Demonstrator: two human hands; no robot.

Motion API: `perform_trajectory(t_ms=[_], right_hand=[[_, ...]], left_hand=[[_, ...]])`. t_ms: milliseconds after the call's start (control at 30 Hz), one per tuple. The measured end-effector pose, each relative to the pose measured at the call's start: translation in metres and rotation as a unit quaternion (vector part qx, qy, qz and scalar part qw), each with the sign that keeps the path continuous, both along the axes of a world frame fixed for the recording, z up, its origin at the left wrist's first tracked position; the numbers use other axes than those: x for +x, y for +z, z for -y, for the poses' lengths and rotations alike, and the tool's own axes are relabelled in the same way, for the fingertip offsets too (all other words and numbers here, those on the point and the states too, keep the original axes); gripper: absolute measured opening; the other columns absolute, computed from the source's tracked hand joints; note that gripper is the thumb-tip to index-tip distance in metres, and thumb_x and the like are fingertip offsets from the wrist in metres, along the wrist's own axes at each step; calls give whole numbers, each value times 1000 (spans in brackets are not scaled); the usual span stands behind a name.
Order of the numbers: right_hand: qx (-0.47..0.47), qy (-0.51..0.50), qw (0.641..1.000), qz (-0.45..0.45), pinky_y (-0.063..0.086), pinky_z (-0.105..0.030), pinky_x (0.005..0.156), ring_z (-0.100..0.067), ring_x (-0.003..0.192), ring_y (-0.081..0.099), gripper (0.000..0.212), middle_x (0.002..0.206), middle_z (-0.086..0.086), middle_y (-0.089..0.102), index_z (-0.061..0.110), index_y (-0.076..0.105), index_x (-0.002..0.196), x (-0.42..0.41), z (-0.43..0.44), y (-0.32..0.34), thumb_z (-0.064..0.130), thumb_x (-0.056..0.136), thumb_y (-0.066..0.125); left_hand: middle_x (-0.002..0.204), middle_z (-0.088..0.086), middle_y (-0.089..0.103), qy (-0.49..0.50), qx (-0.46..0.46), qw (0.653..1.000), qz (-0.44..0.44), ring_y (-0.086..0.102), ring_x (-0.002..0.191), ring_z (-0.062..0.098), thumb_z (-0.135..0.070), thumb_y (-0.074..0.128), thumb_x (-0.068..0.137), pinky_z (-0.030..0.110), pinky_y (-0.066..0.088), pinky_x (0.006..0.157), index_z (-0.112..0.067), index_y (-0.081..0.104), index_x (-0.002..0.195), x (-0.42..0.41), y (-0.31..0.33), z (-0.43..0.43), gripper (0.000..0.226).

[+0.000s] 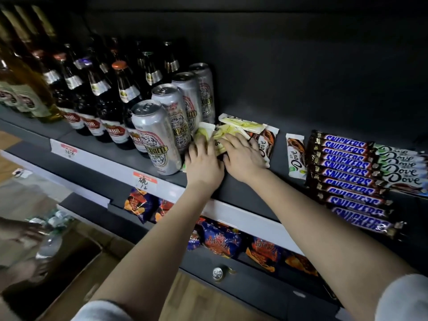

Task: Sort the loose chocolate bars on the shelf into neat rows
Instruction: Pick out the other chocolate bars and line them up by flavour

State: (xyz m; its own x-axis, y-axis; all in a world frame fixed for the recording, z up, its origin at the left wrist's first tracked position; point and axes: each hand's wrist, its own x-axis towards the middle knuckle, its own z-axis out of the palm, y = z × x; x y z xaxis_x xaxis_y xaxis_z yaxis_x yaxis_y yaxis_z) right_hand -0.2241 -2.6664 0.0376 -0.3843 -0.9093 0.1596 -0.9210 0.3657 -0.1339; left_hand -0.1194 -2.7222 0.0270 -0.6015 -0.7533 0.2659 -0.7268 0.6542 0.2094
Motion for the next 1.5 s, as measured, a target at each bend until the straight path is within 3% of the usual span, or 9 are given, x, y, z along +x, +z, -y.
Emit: perform_trajectory(t_ms=[100, 200, 467, 700, 867, 1033, 1200, 1367, 1500], right_hand=[[9, -3, 1000, -2, 10, -53, 113, -20, 142, 9, 54, 153, 7, 18, 29, 20, 145, 0, 1, -1, 31, 94, 37], [-5, -14, 1000, -15, 12, -53, 112, -25, 134, 23, 58, 143, 0, 31, 27, 23, 144, 1, 0, -1, 33, 90, 41], [-69, -45, 996, -26, 16, -43, 111, -29, 119, 42, 55, 123, -9, 45, 16, 46, 131, 3, -8, -3, 33, 80, 52], [-168, -98, 979, -57, 23, -39, 96, -29, 107, 44, 33, 111, -8, 49, 13, 59, 102, 3, -16, -5, 18, 69, 62], [-101, -54, 992, -46, 12, -49, 110, -27, 114, 47, 49, 116, -4, 55, 15, 47, 117, 6, -19, -3, 39, 75, 59], [-121, -20, 992, -34, 12, -48, 113, -25, 119, 43, 55, 125, -4, 51, 18, 43, 132, 7, -42, 3, 37, 80, 50], [-188, 23, 979, -79, 32, -48, 102, -29, 109, 50, 53, 118, -7, 57, 13, 51, 128, 1, -62, 17, 34, 80, 45], [-211, 50, 974, -61, 38, -46, 97, -31, 117, 46, 54, 125, -9, 54, 9, 46, 134, -16, -87, 30, 31, 86, 59], [-228, 21, 970, -88, 39, -44, 94, -30, 114, 47, 54, 122, -11, 55, 6, 47, 133, -32, -119, 39, 34, 87, 57]], left_hand=[[153, 12, 16, -3, 3, 1000, -1, 20, 136, 34, -37, 44, 89, 47, 20, 109, -16, 32, 140, -1, -2, 2, 56], [153, 11, 15, -2, 7, 1000, -7, 18, 137, 34, -36, 46, 90, 47, 19, 109, -12, 34, 138, -1, -2, 4, 55], [154, 10, 13, -9, 17, 1000, -17, 17, 138, 35, -32, 47, 88, 48, 19, 110, -8, 42, 130, 0, 0, 2, 49], [130, 19, 42, -11, -22, 999, -46, 38, 121, 39, -31, 57, 84, 48, 33, 97, -7, 51, 112, 4, 7, 1, 38], [102, 22, 55, 15, -60, 990, -125, 53, 96, 40, -16, 58, 80, 45, 43, 80, -2, 51, 100, 8, 9, -4, 26], [108, 20, 52, 21, -40, 992, -116, 49, 101, 39, -16, 52, 83, 46, 40, 82, -2, 46, 107, 10, 12, -7, 28], [110, 20, 50, 21, -42, 993, -106, 47, 103, 39, -12, 50, 82, 47, 38, 84, -2, 45, 108, 8, 20, -10, 28], [114, 22, 49, -4, -51, 991, -120, 45, 107, 40, -8, 50, 80, 47, 37, 86, 0, 43, 113, -7, 39, -26, 35], [118, 21, 46, -45, -46, 990, -123, 43, 108, 40, -7, 49, 78, 45, 35, 86, 0, 42, 115, -32, 49, -49, 38]])
